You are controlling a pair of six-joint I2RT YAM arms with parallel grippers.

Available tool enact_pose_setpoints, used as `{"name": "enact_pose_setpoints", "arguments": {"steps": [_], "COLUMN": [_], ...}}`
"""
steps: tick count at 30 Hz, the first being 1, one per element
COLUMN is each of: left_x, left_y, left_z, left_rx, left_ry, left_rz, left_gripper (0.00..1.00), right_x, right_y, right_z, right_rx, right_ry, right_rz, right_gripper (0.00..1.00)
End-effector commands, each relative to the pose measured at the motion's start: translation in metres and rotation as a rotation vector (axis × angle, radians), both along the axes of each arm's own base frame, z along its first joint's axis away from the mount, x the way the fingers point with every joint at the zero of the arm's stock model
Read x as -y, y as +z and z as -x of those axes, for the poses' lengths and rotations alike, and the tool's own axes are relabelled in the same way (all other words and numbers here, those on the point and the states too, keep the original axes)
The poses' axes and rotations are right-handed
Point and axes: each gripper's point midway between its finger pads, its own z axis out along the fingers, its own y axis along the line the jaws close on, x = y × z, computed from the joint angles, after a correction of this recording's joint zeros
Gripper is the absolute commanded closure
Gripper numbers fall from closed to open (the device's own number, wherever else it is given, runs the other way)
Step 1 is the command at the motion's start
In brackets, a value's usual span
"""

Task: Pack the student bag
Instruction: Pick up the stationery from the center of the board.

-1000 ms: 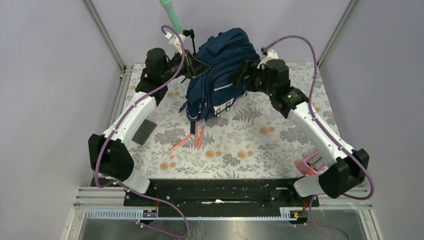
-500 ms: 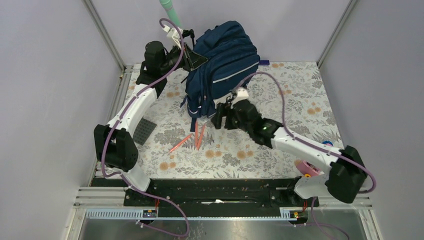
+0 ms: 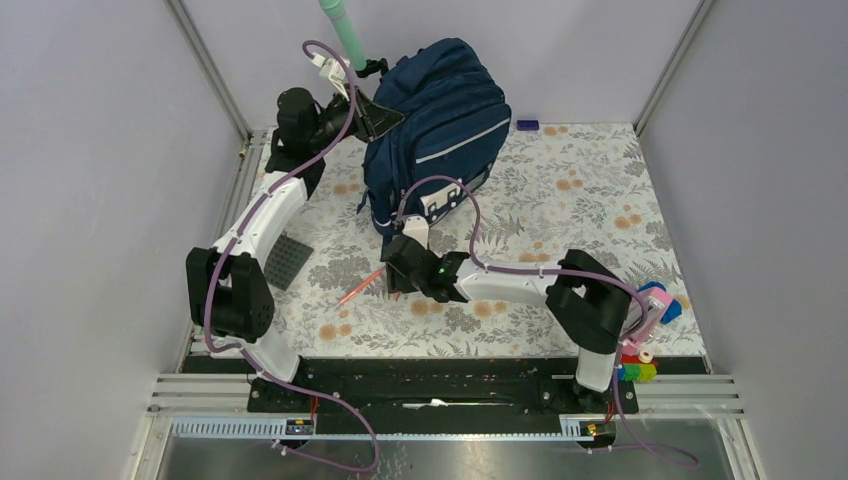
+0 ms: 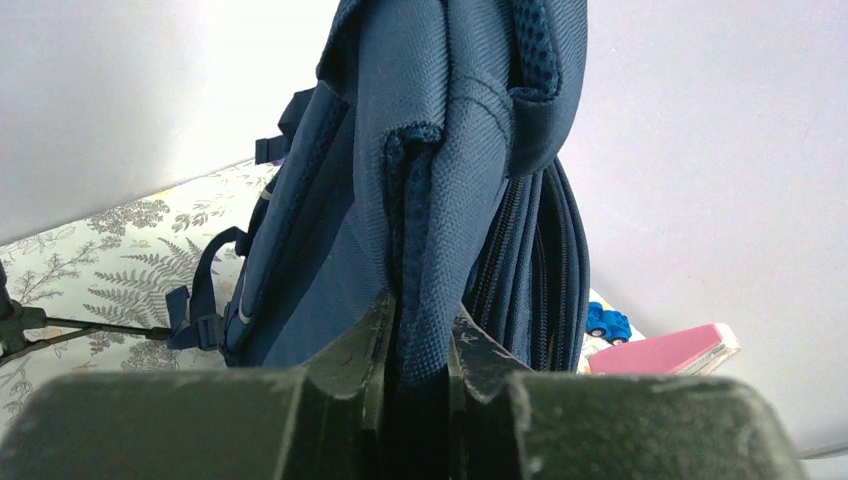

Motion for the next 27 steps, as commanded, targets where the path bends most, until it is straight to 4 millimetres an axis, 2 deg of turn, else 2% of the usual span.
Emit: {"name": "enact_pose_setpoints", "arguments": {"steps": [1, 7, 11, 22, 27], "left_x": [-0.016, -0.014, -0.014, -0.011, -0.01], "left_y": [0.1, 0.103, 0.103, 0.101, 0.101], "left_z": [0.032, 0.034, 0.033, 0.033, 0.034], "left_rx": [0.355, 0.356, 0.357, 0.352, 0.354], "left_ry": [0.006, -0.015, -0.02, -0.03, -0.032], "left_rz": [0.094, 0.11, 0.112, 0.12, 0.119], "left_gripper": [1.0, 1.0, 1.0, 1.0, 1.0], "right_x": [-0.001, 0.002, 0.006, -0.001, 0.006], "right_y": [0.001, -0.017, -0.025, -0.044, -0.058], "right_z": [-0.016, -0.03, -0.034, -0.039, -0.04], "right_rx": [0.026, 0.045, 0.056, 0.008, -0.028], "right_ry": [-0.081, -0.098, -0.112, -0.084, -0.095], "right_rz": [0.029, 0.153, 0.192, 0.209, 0.252], "right_gripper": [0.45, 0.57, 0.61, 0.62, 0.62]}}
